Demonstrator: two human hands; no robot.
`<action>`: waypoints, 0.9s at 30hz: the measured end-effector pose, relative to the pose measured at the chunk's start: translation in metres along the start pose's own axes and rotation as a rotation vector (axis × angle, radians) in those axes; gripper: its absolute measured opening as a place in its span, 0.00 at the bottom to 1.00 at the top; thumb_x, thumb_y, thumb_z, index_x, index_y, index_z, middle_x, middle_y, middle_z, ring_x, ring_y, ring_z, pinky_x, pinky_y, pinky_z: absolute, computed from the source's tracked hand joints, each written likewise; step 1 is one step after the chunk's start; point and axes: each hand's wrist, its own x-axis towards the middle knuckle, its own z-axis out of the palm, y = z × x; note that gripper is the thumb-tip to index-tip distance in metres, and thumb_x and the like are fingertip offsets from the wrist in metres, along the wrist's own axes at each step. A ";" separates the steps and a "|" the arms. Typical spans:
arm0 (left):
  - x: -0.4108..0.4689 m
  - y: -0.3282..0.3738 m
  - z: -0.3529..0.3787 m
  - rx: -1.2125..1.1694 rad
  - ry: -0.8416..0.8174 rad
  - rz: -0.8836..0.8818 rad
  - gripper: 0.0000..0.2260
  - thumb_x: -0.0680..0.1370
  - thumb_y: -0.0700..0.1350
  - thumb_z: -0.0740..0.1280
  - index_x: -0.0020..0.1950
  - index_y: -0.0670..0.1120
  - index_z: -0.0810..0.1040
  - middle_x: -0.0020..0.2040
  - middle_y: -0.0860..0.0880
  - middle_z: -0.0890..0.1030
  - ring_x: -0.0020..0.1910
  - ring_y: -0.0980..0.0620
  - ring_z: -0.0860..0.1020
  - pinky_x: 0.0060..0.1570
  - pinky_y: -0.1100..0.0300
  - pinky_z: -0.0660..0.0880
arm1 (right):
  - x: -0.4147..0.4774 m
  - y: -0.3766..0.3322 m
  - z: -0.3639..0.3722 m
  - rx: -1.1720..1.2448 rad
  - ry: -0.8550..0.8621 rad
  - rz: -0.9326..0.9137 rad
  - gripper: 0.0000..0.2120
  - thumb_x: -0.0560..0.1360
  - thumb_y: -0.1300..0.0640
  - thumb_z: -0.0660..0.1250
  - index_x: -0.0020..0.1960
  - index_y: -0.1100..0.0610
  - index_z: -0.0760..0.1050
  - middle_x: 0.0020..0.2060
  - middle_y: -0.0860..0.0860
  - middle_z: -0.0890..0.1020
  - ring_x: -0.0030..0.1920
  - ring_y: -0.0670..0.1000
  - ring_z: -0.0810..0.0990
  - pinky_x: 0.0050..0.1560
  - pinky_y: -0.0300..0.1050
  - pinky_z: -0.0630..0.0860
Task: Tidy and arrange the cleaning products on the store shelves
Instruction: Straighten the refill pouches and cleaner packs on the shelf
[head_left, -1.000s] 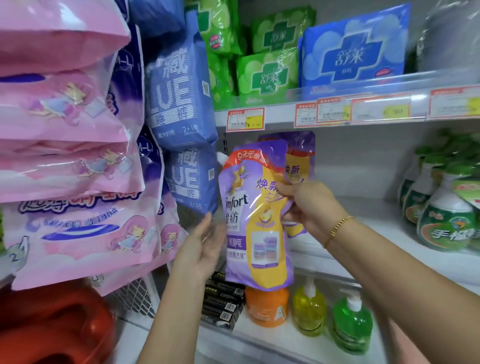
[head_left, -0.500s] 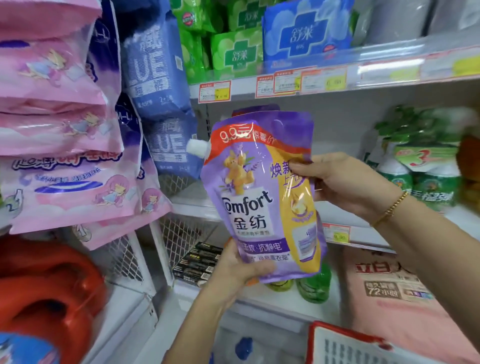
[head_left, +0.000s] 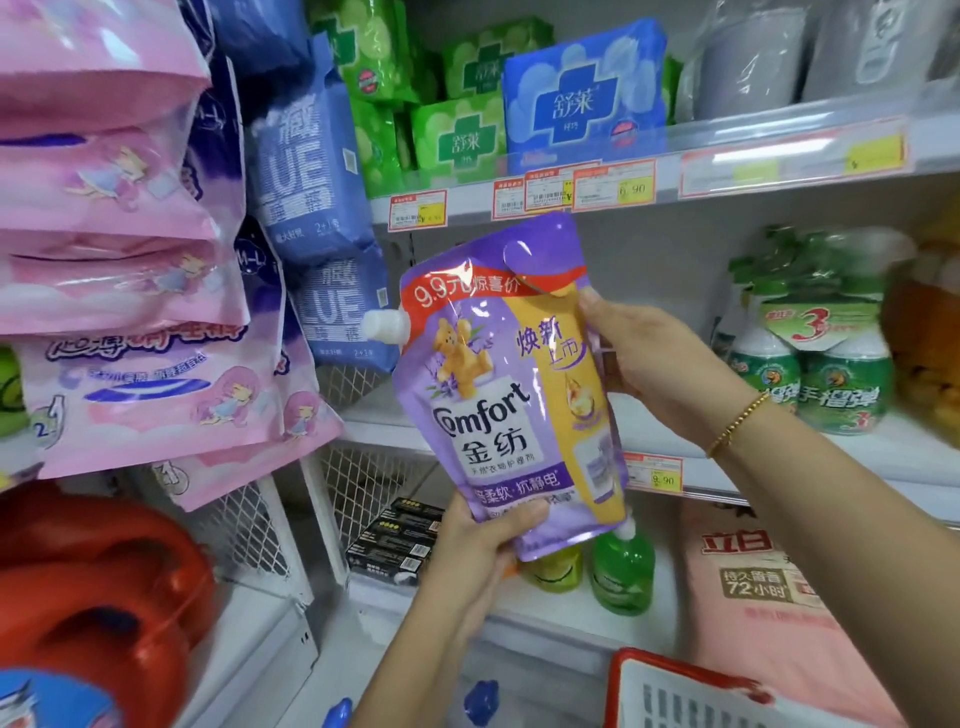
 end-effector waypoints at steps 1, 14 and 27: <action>0.000 0.003 0.003 -0.052 -0.002 -0.016 0.32 0.59 0.33 0.78 0.63 0.39 0.74 0.57 0.40 0.82 0.53 0.44 0.82 0.47 0.56 0.80 | -0.003 -0.001 0.002 -0.053 0.000 -0.047 0.14 0.80 0.49 0.58 0.48 0.56 0.77 0.37 0.48 0.83 0.37 0.46 0.79 0.48 0.48 0.78; -0.009 0.050 0.019 -0.083 -0.146 0.007 0.36 0.59 0.48 0.82 0.64 0.39 0.76 0.62 0.37 0.78 0.62 0.38 0.77 0.59 0.47 0.76 | -0.069 0.080 0.012 -0.588 0.141 -0.645 0.35 0.68 0.40 0.66 0.71 0.31 0.56 0.77 0.45 0.46 0.74 0.45 0.59 0.63 0.31 0.67; 0.000 0.046 0.013 -0.261 -0.078 -0.125 0.22 0.85 0.47 0.50 0.75 0.37 0.61 0.75 0.38 0.63 0.76 0.40 0.59 0.75 0.45 0.53 | -0.067 0.085 0.004 0.004 -0.157 -0.420 0.32 0.70 0.45 0.72 0.71 0.36 0.64 0.70 0.45 0.70 0.70 0.48 0.69 0.70 0.56 0.66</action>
